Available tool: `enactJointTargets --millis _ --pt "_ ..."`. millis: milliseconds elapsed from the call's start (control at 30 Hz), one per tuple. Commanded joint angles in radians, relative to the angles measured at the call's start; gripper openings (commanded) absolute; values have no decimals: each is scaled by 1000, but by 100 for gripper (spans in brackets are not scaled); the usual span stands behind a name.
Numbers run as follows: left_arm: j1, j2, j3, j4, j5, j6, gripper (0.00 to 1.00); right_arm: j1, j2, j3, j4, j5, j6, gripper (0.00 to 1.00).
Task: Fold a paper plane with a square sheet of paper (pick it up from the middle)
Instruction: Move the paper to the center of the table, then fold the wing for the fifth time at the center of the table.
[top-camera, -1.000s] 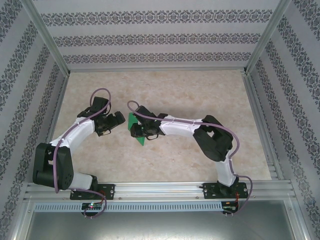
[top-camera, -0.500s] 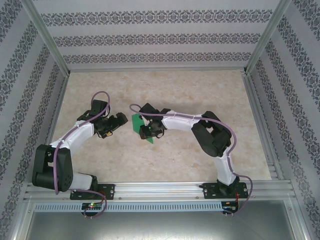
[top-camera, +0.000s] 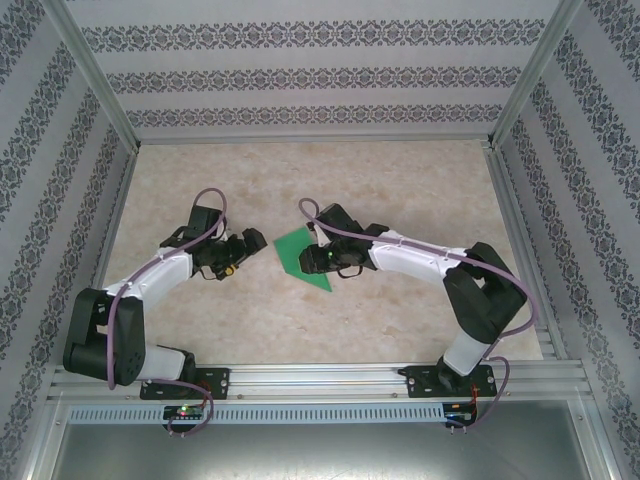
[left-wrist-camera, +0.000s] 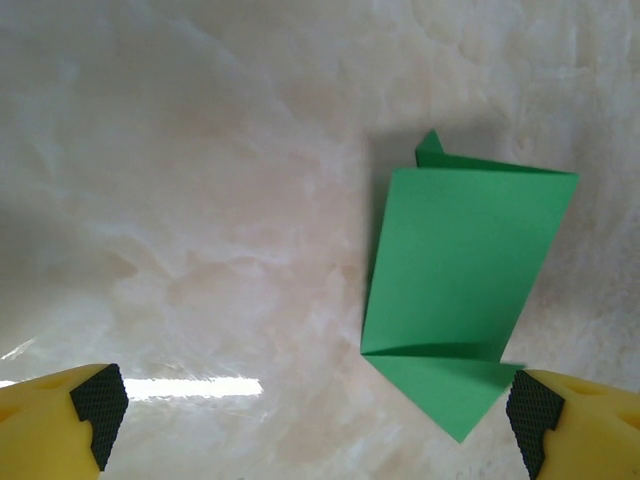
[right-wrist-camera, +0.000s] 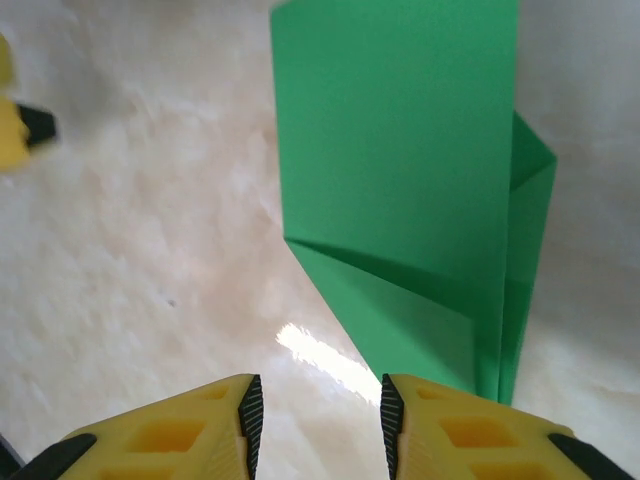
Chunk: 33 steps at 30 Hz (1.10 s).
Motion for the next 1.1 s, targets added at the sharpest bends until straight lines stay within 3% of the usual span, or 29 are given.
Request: enactJointTargets --millis 0,367,567,1067 --pt "-31 7 -21 92 47 -54 100 14 27 -35 85 56 170 38" --pt "-131 103 4 170 86 -114 99 -17 146 9 83 50 199 35" --pt "-171 174 23 232 154 -176 92 -64 172 -69 166 -13 255 34" --pt "-206 294 63 312 206 -278 59 -169 164 -257 448 -217 407 33"
